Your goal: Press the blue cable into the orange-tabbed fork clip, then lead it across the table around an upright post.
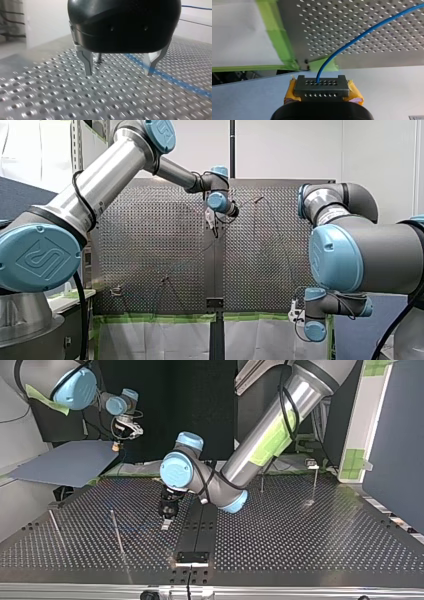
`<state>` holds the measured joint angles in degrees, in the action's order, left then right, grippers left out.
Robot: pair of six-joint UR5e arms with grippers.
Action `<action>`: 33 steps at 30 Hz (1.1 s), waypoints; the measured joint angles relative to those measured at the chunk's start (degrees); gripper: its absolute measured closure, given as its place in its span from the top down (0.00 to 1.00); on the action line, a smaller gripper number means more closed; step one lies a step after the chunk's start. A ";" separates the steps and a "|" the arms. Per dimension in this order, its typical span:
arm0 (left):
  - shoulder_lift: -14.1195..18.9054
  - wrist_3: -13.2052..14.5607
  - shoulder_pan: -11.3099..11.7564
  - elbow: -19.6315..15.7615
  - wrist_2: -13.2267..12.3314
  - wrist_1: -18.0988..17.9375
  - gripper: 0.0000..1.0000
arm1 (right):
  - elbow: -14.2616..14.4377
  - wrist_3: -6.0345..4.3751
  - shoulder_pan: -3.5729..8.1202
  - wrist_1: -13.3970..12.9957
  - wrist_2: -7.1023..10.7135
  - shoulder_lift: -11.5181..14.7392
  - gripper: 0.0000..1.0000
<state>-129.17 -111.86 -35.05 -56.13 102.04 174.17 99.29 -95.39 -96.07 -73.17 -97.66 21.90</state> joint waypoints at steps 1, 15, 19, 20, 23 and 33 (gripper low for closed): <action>0.01 -0.37 0.00 0.24 -0.37 -0.35 1.00 | -0.01 0.06 -0.05 -0.06 0.20 -0.51 0.00; 0.01 -6.76 0.22 1.72 -6.77 -5.51 1.00 | -0.04 0.81 -0.49 -0.26 0.94 -1.70 0.00; -0.01 -8.92 -0.05 1.73 -8.92 -6.16 1.00 | -0.05 0.90 -0.56 -0.24 0.96 -1.72 0.00; 0.00 -9.39 -0.03 1.74 -9.40 -6.23 1.00 | -0.04 0.93 -0.59 -0.24 0.96 -1.72 0.00; 0.00 -10.85 0.12 1.74 -10.86 -6.52 1.00 | -0.04 1.01 -0.69 -0.23 0.98 -1.72 0.00; -1.28 -15.55 0.37 1.76 -15.56 -9.85 1.00 | -0.09 1.47 -0.84 -0.24 1.03 -1.71 0.00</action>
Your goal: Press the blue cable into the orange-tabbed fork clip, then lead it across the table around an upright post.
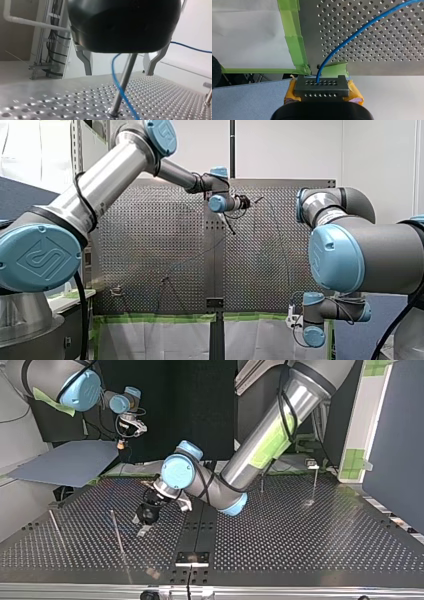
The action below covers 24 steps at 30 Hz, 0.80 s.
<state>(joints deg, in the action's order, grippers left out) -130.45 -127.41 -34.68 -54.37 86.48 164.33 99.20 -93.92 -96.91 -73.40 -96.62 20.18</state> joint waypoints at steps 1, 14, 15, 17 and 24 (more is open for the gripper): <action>-0.12 -0.41 0.04 0.01 -0.41 -0.27 1.00 | 0.00 0.04 -0.02 0.02 0.01 0.00 0.00; -0.35 -6.65 -0.10 0.33 -6.65 0.61 1.00 | -0.01 0.30 -0.18 0.12 -0.03 0.00 0.00; -0.36 -7.24 -0.14 0.34 -7.24 0.91 1.00 | -0.02 0.30 -0.18 0.16 -0.02 0.01 0.00; -0.36 -8.13 -0.15 0.34 -8.13 1.26 1.00 | -0.01 0.30 -0.18 0.22 0.00 0.00 0.00; -0.35 -11.50 -0.17 0.34 -11.55 2.29 1.00 | -0.01 0.30 -0.30 0.37 0.02 0.00 0.00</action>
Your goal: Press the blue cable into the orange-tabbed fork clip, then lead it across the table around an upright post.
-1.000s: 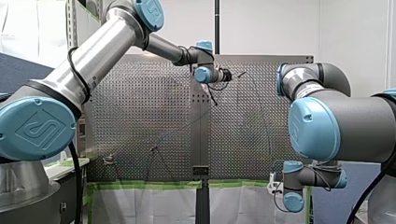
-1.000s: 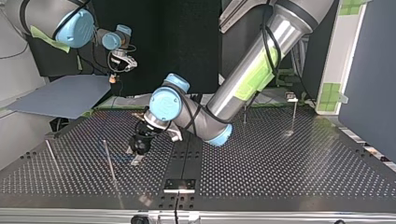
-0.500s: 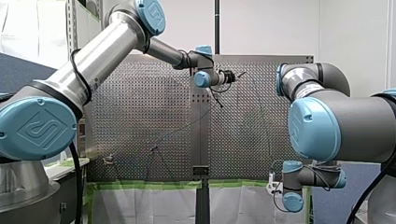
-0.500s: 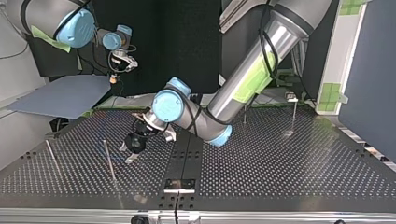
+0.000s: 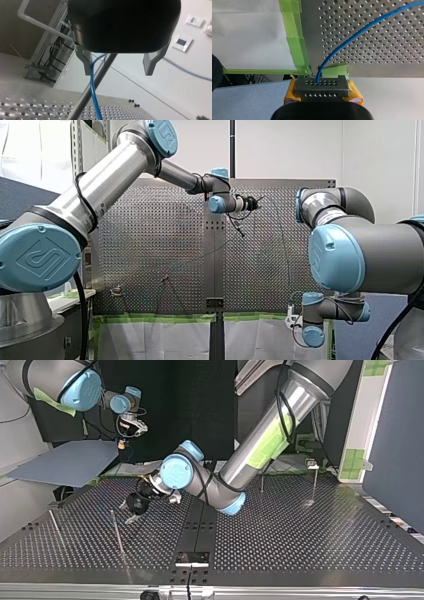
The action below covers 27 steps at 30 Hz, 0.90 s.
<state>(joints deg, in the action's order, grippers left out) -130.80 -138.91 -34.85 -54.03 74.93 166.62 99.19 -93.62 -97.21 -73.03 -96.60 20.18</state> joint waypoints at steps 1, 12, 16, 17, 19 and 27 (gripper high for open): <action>0.01 -0.21 0.09 0.00 -0.29 0.10 1.00 | 0.00 0.00 -0.02 0.03 0.00 0.00 0.00; 0.00 2.68 0.19 0.01 -0.23 3.78 1.00 | 0.00 0.00 -0.08 0.01 -0.08 0.00 0.00; 0.01 4.61 -0.53 0.00 -0.68 5.73 1.00 | 0.00 0.00 -0.07 0.06 -0.06 0.00 0.00; 0.02 5.08 -0.71 0.00 -0.53 6.22 1.00 | 0.00 0.00 -0.08 0.06 -0.04 0.00 0.00; 0.01 6.29 -1.13 0.00 0.23 7.39 1.00 | 0.00 0.00 -0.08 0.07 -0.04 0.00 0.00; 0.28 10.68 -2.23 0.00 4.32 11.82 1.00 | -0.01 0.00 -0.13 0.09 0.00 0.00 0.00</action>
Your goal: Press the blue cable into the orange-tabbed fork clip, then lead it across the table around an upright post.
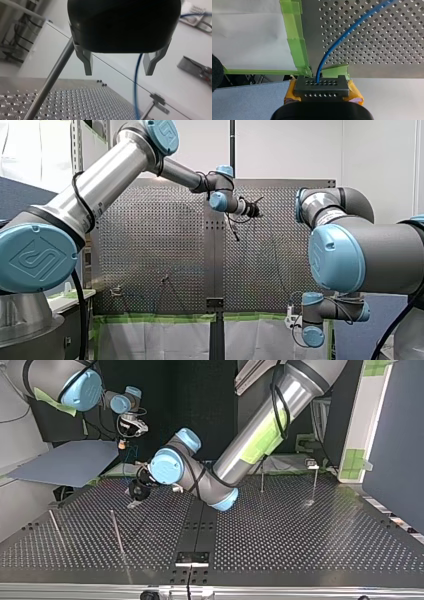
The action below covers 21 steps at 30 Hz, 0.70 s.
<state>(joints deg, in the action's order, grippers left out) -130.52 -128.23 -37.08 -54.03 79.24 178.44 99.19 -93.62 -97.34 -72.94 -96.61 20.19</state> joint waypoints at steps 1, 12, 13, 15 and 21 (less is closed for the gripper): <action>0.14 0.49 -0.13 0.00 0.49 0.47 1.00 | 0.00 0.00 -0.05 0.04 0.00 0.00 0.00; 3.70 6.66 -2.12 0.05 6.65 6.64 1.00 | 0.00 -0.01 -0.37 0.16 0.01 0.00 0.00; 4.17 7.17 -2.41 0.06 7.16 7.17 1.00 | 0.00 0.00 -0.43 0.16 0.01 0.00 0.00; 5.27 8.34 -3.01 0.07 8.33 8.31 1.00 | 0.00 0.00 -0.51 0.16 0.01 0.00 0.00; 8.37 11.45 -4.09 0.81 11.45 11.01 1.00 | 0.01 0.00 -0.80 0.34 0.01 0.04 0.00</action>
<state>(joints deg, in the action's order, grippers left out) -122.16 -116.78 -41.17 -53.22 90.69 189.45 99.20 -93.62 -98.14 -72.61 -96.60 20.22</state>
